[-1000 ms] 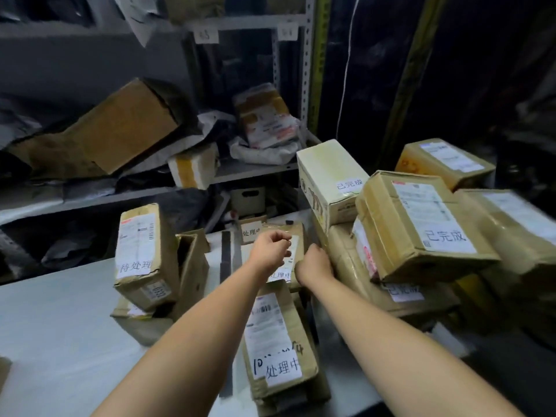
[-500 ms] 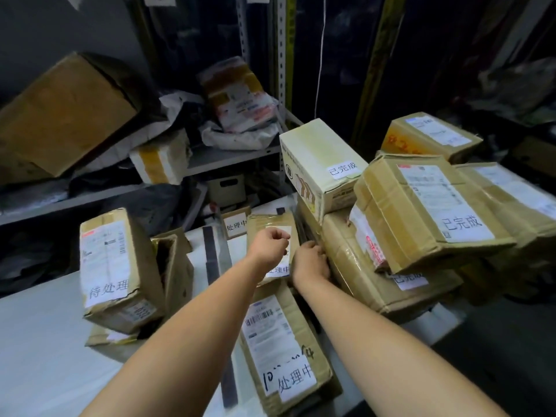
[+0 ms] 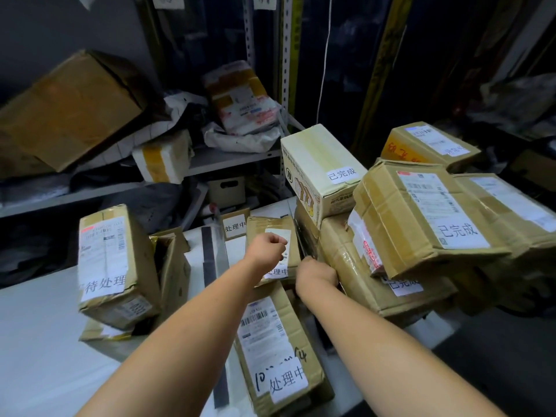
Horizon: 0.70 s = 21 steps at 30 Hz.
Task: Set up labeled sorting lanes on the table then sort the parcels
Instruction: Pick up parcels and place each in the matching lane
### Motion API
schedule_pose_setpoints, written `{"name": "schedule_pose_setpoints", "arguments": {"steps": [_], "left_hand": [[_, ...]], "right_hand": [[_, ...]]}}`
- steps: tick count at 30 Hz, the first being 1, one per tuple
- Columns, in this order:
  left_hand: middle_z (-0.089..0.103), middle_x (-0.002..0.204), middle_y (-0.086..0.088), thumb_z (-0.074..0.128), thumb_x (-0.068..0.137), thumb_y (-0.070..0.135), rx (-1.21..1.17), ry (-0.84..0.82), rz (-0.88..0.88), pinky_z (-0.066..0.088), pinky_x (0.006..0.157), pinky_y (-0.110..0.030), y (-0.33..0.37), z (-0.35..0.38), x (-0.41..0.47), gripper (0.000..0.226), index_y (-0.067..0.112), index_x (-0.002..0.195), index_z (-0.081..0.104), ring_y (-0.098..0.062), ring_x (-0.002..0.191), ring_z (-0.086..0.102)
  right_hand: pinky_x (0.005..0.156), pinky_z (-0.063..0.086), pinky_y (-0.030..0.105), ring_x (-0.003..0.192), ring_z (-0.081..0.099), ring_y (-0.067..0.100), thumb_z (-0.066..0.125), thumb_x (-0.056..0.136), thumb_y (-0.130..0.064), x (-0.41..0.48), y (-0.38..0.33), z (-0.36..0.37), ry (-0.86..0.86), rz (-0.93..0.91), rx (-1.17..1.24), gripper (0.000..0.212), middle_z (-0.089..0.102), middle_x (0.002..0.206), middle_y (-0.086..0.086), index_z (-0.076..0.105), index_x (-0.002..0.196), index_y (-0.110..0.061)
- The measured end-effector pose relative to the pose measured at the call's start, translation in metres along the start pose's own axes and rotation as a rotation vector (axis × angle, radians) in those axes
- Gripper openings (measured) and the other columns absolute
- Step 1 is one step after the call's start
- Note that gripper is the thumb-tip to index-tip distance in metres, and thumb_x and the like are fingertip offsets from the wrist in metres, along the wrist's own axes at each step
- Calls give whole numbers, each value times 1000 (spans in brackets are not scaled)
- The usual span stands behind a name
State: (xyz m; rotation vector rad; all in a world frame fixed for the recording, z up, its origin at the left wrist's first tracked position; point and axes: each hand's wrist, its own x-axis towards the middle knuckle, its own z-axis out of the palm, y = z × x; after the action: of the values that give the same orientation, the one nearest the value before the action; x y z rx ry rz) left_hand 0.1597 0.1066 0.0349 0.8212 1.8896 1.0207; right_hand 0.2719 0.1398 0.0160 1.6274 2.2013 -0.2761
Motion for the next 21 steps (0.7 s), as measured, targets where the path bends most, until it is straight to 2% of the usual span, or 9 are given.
{"name": "schedule_pose_setpoints", "arguments": {"steps": [3,5,9,12,16,18,21], "left_hand": [[63,92,-4,50,96,6,12,7,0,42,56,-23,2,2,-4,15,14,95,63,-13,77,60],[63,91,-5,49,95,5,31,7,0,42,54,-22,1,4,-7,16,14,95,63,-15,77,60],[62,90,-5,49,95,4,40,21,3,42,52,-21,3,4,-11,17,15,92,62,-17,78,59],[63,90,-6,49,94,3,44,26,10,41,52,-21,6,6,-14,17,14,94,62,-18,78,59],[63,92,-7,49,94,2,41,42,18,43,55,-23,5,7,-18,18,13,95,63,-19,80,59],[64,92,-8,49,93,2,38,54,26,43,56,-25,6,7,-21,18,13,96,63,-20,81,60],[64,85,-6,51,91,-1,-11,83,54,43,58,-25,10,4,-28,19,13,89,64,-19,76,60]], "right_hand": [[92,54,39,130,58,29,52,100,-9,-3,2,3,7,2,-27,58,55,145,14,31,154,-2],[93,54,40,130,59,31,46,102,-7,-3,4,4,20,5,-6,58,55,146,16,26,155,3],[92,55,42,127,61,33,44,102,0,-7,4,-3,97,-45,6,49,56,142,20,33,149,11],[94,54,41,126,61,33,45,101,4,-9,5,-13,162,-153,-23,43,53,140,22,43,144,6],[93,53,41,125,60,35,49,99,3,-12,9,-23,178,-208,18,42,54,138,20,49,141,0],[91,53,41,124,60,34,49,100,1,-15,9,-27,191,-223,85,39,56,136,17,51,138,-5],[80,48,37,116,62,33,51,100,-12,-19,4,-35,221,-254,319,31,61,129,12,56,131,-14]]}}
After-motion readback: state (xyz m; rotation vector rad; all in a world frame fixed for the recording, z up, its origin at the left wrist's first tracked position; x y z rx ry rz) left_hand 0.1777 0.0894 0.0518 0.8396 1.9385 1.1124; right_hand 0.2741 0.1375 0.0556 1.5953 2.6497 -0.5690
